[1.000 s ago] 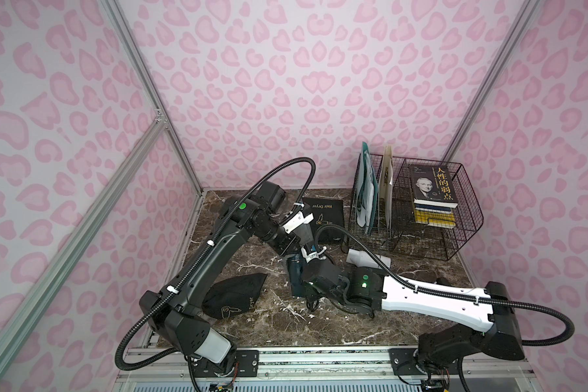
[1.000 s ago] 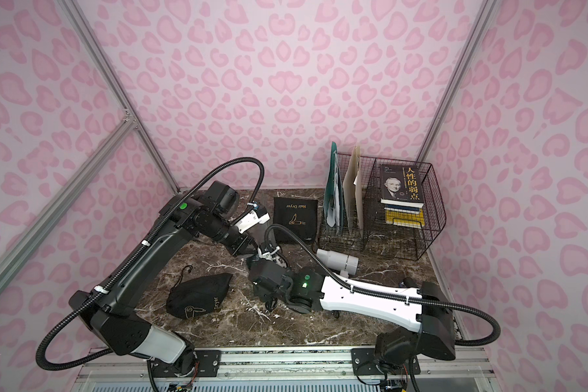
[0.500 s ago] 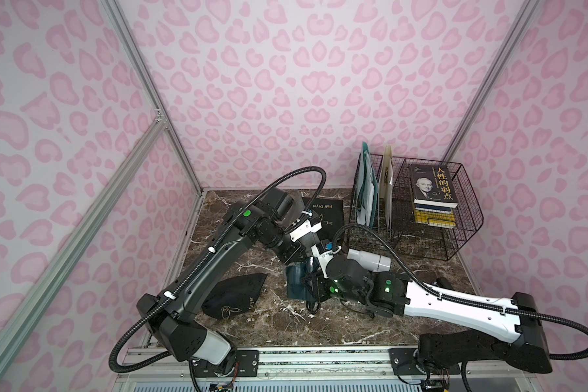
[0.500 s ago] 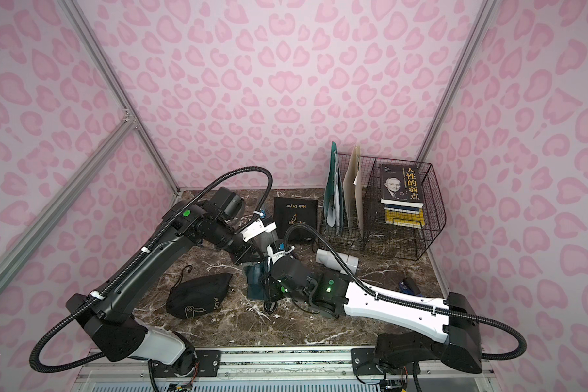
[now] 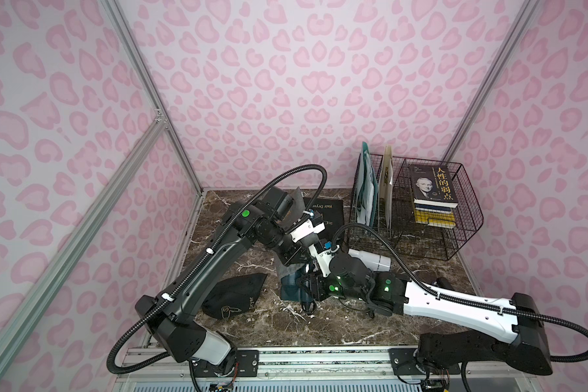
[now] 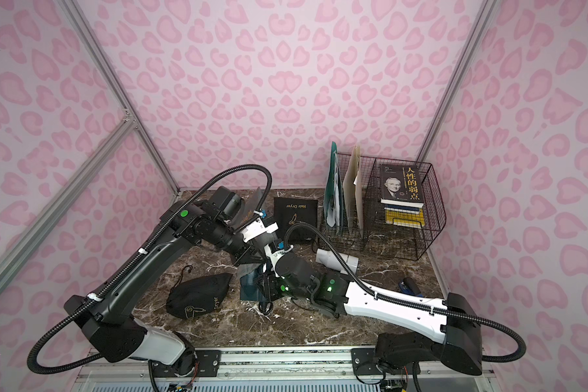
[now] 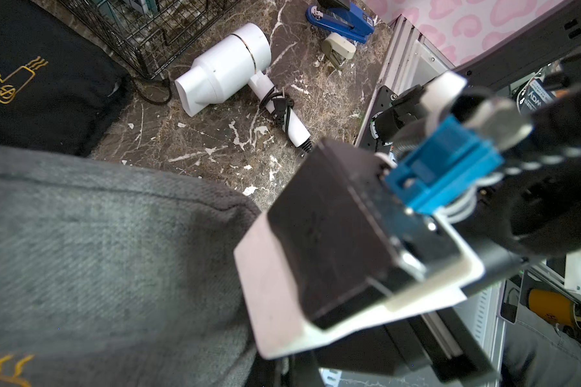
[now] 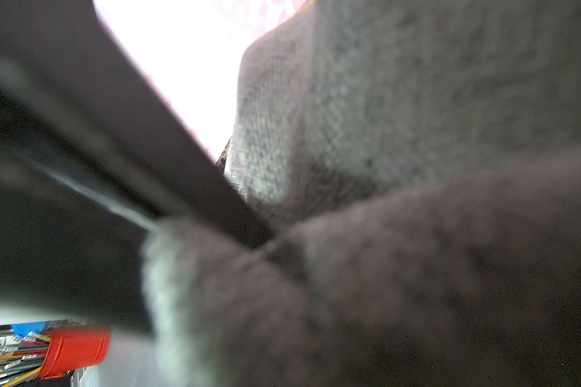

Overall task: Pack away hair dryers
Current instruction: Place the hair dryer in the drawstring bag.

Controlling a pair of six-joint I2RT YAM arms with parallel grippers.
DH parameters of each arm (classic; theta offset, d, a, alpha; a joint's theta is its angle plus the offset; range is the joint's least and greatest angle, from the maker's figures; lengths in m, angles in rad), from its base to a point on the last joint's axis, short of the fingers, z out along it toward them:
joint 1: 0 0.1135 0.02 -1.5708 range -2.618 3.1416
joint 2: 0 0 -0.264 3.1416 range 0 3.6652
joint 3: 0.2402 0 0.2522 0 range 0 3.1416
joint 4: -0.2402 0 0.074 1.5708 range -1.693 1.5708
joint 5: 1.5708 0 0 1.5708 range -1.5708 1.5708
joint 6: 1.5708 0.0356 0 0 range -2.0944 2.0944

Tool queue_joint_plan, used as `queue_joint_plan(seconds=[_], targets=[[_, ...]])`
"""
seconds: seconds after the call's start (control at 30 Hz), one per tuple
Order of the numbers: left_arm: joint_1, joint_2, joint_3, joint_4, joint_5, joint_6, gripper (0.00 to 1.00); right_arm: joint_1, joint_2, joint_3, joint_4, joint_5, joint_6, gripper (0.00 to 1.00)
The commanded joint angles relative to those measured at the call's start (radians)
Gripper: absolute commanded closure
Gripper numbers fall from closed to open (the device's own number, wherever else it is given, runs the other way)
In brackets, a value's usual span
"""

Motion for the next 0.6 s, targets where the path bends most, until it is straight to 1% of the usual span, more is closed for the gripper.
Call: queue_joint_plan(seconds=[0.0,0.17,0.3,0.4,0.5,0.57], targets=[[-0.005,-0.004,-0.003,-0.024,0.050,0.027,0.98,-0.014,-0.029,-0.032,0.098,0.001,0.014,1.00],[-0.007,-0.041,-0.054,-0.032,0.058,0.053,0.99,-0.051,-0.122,-0.115,0.159,0.000,0.039,1.00],[-0.007,-0.050,-0.081,-0.033,0.046,0.057,0.98,-0.056,-0.188,-0.168,0.238,-0.020,0.033,1.00],[-0.007,-0.049,-0.083,-0.035,0.038,0.056,0.99,-0.064,-0.198,-0.169,0.237,-0.034,0.030,1.00],[-0.009,-0.044,-0.078,-0.035,0.052,0.058,0.98,-0.065,-0.175,-0.149,0.215,-0.061,0.027,1.00],[-0.009,-0.039,-0.076,-0.038,0.054,0.057,0.98,-0.065,-0.164,-0.148,0.231,-0.079,0.027,1.00]])
